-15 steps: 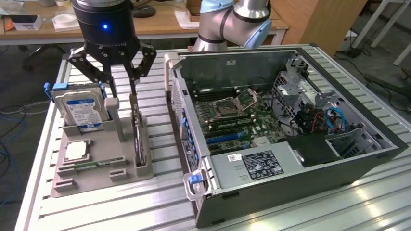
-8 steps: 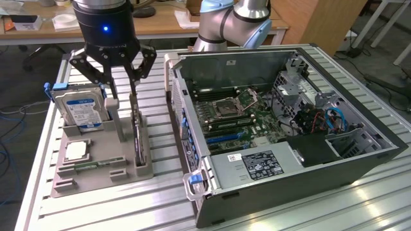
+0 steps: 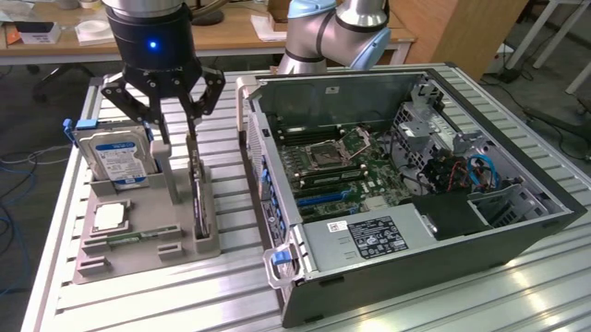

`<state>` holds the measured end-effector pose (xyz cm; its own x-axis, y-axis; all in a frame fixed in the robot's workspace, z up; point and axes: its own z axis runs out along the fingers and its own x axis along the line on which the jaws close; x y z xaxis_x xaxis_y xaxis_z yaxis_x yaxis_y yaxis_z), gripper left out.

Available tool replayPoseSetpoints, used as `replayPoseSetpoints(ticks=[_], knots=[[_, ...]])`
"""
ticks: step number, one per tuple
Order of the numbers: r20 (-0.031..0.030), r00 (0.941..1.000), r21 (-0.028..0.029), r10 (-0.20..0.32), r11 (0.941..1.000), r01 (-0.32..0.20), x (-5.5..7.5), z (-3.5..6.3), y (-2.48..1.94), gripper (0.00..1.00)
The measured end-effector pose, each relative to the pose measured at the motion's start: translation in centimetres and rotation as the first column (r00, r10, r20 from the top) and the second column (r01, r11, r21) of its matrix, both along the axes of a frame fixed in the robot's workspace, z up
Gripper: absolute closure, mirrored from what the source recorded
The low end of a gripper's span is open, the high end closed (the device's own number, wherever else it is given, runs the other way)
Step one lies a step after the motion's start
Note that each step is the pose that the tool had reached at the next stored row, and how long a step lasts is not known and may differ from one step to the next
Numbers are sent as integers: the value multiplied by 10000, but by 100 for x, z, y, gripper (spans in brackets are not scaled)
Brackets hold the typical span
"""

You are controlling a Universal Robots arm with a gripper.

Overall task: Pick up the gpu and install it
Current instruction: 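Pick up the gpu and move the gpu toward the slot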

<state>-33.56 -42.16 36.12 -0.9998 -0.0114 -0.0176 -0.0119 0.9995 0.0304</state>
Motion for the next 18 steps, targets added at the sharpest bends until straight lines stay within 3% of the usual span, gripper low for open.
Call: replayPoseSetpoints(ticks=[18], knots=[[1,10000,0,0,10000,0,0,-84,0,59]])
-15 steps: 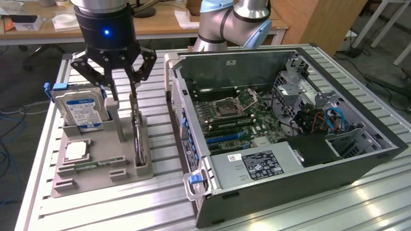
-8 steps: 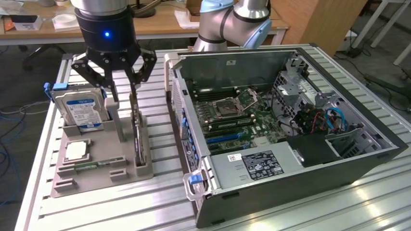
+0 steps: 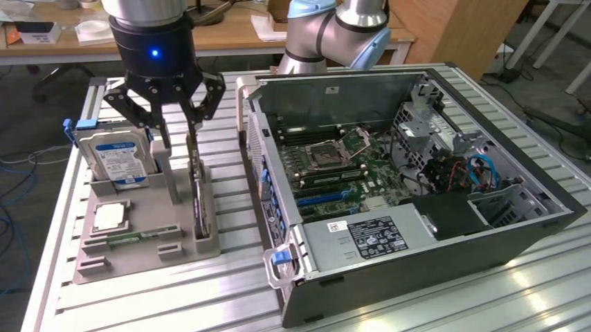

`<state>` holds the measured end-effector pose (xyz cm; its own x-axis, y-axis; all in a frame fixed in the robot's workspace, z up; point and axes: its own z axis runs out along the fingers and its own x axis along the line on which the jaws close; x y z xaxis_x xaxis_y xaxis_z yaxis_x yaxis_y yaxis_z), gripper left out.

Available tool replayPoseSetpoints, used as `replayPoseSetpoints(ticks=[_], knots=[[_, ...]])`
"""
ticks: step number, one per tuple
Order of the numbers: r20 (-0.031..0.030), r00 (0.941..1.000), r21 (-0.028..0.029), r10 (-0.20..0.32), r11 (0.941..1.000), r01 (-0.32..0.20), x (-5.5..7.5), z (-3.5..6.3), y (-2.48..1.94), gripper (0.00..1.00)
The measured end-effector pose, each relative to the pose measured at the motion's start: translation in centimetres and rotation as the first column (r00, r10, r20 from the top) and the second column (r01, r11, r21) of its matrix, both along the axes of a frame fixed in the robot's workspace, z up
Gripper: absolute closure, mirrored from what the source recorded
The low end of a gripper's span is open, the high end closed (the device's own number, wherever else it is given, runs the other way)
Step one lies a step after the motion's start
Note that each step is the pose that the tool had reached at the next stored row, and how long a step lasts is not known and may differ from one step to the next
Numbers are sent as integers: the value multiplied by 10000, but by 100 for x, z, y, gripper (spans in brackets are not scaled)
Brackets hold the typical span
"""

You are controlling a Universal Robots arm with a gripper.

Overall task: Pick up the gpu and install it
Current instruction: 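Pick up the gpu and move the gpu toward the slot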

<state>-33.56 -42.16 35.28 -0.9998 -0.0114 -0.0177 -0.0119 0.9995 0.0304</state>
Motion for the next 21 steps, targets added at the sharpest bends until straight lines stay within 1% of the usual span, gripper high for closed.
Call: replayPoseSetpoints(ticks=[21], knots=[[0,10000,-1,0,10000,0,0,-115,0,59]])
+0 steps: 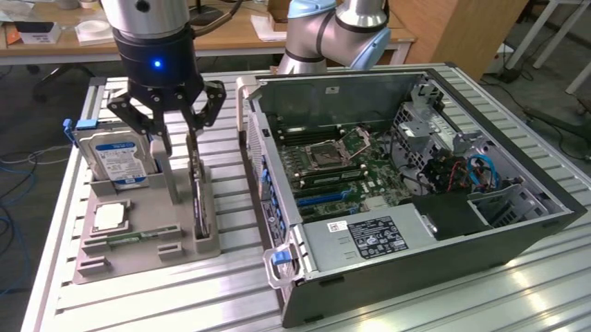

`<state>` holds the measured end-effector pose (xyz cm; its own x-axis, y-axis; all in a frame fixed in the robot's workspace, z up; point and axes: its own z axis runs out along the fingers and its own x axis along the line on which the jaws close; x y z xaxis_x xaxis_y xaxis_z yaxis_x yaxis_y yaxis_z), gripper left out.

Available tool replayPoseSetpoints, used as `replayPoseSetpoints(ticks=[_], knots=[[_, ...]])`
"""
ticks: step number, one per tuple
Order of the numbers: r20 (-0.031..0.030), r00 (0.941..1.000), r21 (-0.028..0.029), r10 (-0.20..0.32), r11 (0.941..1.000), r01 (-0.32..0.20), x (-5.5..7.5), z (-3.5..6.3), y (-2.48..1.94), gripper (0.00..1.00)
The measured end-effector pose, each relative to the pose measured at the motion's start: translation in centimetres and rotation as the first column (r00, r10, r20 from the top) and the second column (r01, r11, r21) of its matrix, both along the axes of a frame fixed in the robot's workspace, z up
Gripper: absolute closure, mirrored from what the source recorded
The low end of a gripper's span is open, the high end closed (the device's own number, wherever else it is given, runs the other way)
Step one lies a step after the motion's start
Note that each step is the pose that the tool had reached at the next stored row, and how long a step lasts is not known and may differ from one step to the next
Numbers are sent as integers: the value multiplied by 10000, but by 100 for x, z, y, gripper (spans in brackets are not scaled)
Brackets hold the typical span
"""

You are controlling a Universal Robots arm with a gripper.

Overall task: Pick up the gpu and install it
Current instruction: 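Pick up the gpu and move the gpu toward the slot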

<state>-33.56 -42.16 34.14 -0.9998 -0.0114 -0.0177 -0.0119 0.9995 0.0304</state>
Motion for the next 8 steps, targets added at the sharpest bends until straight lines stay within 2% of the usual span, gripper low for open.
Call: replayPoseSetpoints(ticks=[8], knots=[[0,10000,0,0,10000,0,0,-40,0,59]])
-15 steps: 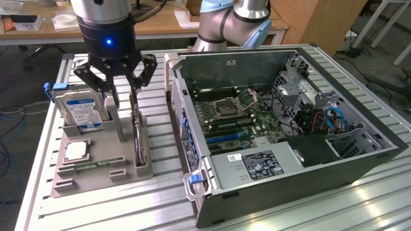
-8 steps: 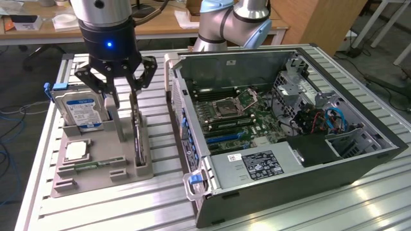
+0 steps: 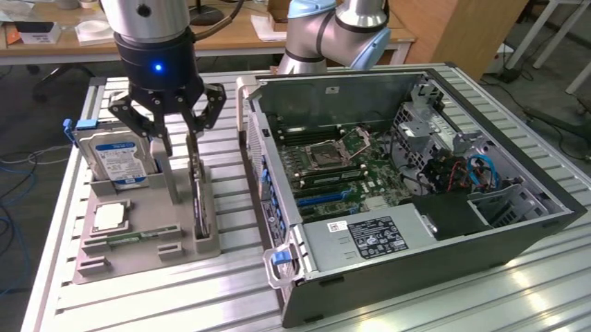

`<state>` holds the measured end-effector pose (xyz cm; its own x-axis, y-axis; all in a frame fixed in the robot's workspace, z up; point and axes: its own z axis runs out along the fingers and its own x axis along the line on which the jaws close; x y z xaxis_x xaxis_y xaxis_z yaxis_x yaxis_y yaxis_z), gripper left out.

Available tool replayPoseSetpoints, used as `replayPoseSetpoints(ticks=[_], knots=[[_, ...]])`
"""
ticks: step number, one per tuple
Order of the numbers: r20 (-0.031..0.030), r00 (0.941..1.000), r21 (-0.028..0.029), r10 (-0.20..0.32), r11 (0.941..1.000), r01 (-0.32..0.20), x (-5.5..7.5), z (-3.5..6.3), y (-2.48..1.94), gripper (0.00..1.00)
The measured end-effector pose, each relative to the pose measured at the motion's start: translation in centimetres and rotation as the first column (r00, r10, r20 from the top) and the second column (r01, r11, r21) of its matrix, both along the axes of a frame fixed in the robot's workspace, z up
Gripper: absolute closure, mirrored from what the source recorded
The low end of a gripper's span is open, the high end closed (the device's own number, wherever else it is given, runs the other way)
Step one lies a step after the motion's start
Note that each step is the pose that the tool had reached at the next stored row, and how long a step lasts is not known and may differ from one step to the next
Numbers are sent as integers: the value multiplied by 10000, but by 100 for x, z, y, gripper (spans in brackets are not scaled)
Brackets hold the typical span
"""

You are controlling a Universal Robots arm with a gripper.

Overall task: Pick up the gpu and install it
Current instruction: 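Pick up the gpu and move the gpu toward the slot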

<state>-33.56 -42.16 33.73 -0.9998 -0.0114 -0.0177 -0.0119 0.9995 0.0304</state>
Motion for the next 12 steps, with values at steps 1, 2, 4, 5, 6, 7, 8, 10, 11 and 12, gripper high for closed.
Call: replayPoseSetpoints(ticks=[1,2,4,5,6,7,8,10,11,12], knots=[[1,10000,1,0,10000,0,0,-5,0,59],[1,10000,1,0,10000,0,0,-10,0,59],[0,10000,0,0,10000,0,0,-18,0,59],[0,10000,1,0,10000,0,0,-24,0,59],[1,10000,1,0,10000,0,0,-29,0,59],[0,10000,1,1,10000,-1,0,-33,0,59],[0,10000,0,0,10000,0,0,-38,0,59],[0,10000,0,0,10000,0,0,-47,0,59],[1,10000,0,0,10000,0,0,-53,0,59],[0,10000,1,0,10000,0,0,-57,0,59]])
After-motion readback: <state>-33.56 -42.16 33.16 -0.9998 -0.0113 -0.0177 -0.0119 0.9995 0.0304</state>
